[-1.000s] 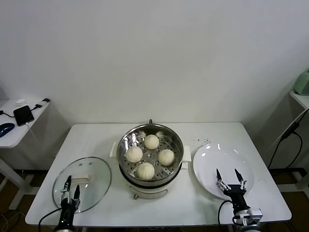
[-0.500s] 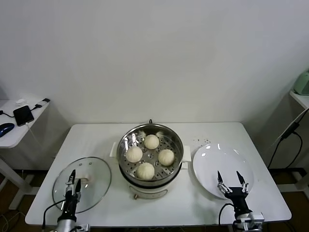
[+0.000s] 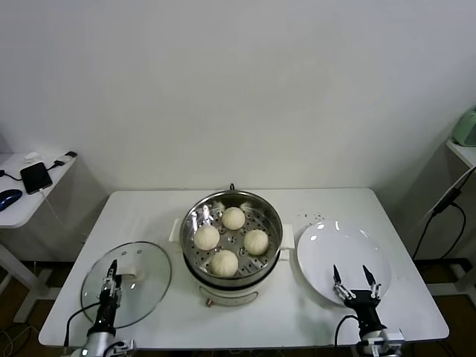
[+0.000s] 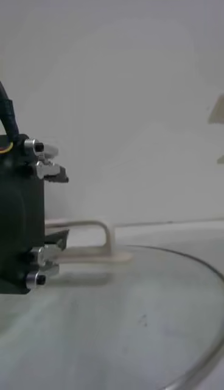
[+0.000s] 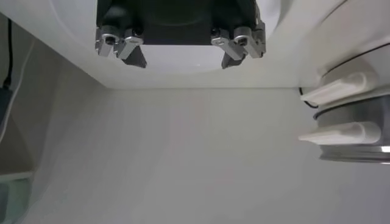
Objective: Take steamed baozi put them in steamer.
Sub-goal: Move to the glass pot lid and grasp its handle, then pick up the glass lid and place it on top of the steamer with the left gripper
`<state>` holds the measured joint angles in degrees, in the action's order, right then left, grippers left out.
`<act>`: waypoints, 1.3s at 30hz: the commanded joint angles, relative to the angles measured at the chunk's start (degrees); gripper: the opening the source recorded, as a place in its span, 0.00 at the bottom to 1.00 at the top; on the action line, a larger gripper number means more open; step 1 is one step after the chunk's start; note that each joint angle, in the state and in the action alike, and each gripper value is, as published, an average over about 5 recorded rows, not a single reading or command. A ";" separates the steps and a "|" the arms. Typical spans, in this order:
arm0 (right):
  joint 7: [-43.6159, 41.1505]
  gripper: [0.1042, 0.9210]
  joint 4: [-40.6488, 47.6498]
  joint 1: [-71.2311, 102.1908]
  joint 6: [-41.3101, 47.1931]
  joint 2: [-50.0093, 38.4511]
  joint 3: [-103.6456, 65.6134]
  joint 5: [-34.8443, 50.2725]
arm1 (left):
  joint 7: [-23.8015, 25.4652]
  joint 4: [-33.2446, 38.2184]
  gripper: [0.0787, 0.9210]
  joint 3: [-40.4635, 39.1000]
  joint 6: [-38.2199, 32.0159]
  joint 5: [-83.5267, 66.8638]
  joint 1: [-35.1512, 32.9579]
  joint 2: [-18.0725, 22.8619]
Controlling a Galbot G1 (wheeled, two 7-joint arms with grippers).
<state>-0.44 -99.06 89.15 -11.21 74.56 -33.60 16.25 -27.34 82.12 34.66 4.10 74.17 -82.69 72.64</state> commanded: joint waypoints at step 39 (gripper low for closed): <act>1.28 0.88 -4.35 0.74 2.08 0.48 -0.48 -5.12 | 25.19 37.92 0.07 -0.37 16.05 -17.42 -0.18 -8.45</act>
<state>0.29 -102.40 89.65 -9.75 75.01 -34.14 13.04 -13.05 106.73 39.21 11.59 58.15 -87.07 65.61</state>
